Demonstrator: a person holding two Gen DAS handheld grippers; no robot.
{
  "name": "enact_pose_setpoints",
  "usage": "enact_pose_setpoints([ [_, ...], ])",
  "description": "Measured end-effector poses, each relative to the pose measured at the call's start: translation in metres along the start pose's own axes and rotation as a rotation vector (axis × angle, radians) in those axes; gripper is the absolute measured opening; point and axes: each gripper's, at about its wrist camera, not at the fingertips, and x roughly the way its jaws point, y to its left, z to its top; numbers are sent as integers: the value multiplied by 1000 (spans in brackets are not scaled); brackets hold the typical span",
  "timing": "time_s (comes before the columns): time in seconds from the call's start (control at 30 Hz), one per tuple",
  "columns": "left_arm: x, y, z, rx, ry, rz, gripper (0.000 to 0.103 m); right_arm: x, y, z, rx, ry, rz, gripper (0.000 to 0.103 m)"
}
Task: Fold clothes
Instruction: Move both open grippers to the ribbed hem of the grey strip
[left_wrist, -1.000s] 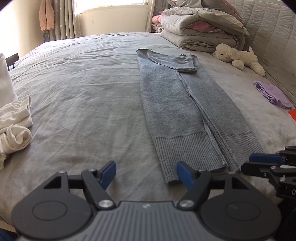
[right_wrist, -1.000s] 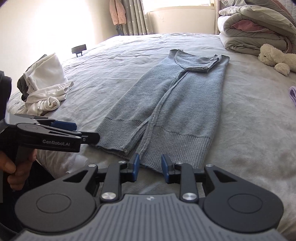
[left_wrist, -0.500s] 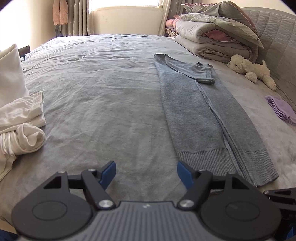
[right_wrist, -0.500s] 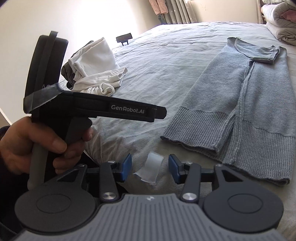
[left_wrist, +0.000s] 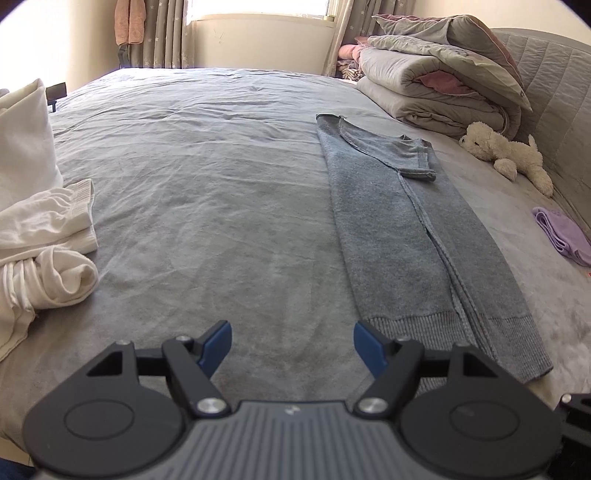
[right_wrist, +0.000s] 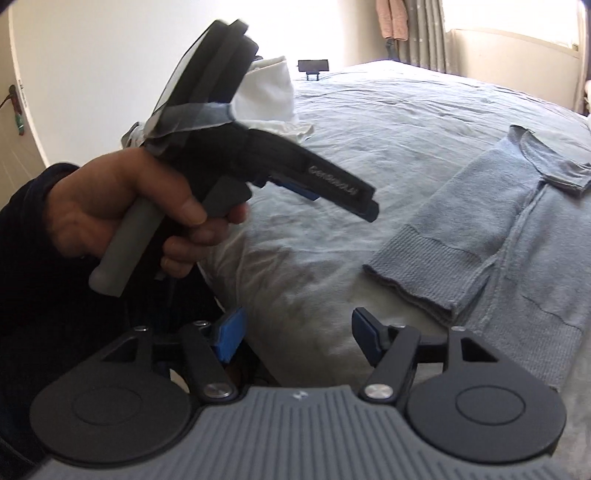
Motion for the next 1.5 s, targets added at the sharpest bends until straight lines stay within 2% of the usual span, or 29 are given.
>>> enact_pose_setpoints([
  [0.1, 2, 1, -2, -19, 17, -45, 74, -21, -28, 3, 113, -79, -49, 67],
  [0.23, 5, -1, -3, -34, 28, -94, 74, -41, -59, -4, 250, -139, -176, 67],
  [0.47, 15, -12, -2, -1, 35, -110, 74, -63, -97, -16, 447, -171, -318, 67],
  [0.57, 19, -18, -2, 12, 34, -128, 74, -59, -107, -22, 508, -148, -367, 67],
  [0.73, 25, -26, -2, 36, 28, -116, 73, -50, -110, -24, 517, -106, -357, 67],
  [0.8, 26, -26, -1, 21, 21, -109, 63, -46, -113, -25, 526, -89, -361, 67],
  [0.9, 26, -22, 1, -21, 20, -112, 56, -47, -122, -28, 563, -88, -361, 67],
  [1.1, 25, -16, 2, -71, 38, -129, 50, -47, -128, -32, 611, -80, -350, 67],
  [1.2, 25, -19, 0, -66, 50, -149, 50, -44, -127, -32, 600, -65, -351, 62],
  [1.33, 26, -25, -3, -38, 57, -154, 51, -40, -126, -32, 604, -64, -347, 48],
  [1.43, 29, -28, -4, -16, 64, -159, 60, -34, -122, -32, 590, -57, -361, 44],
  [1.5, 31, -30, -4, 0, 62, -156, 60, -32, -120, -31, 581, -62, -361, 34],
])
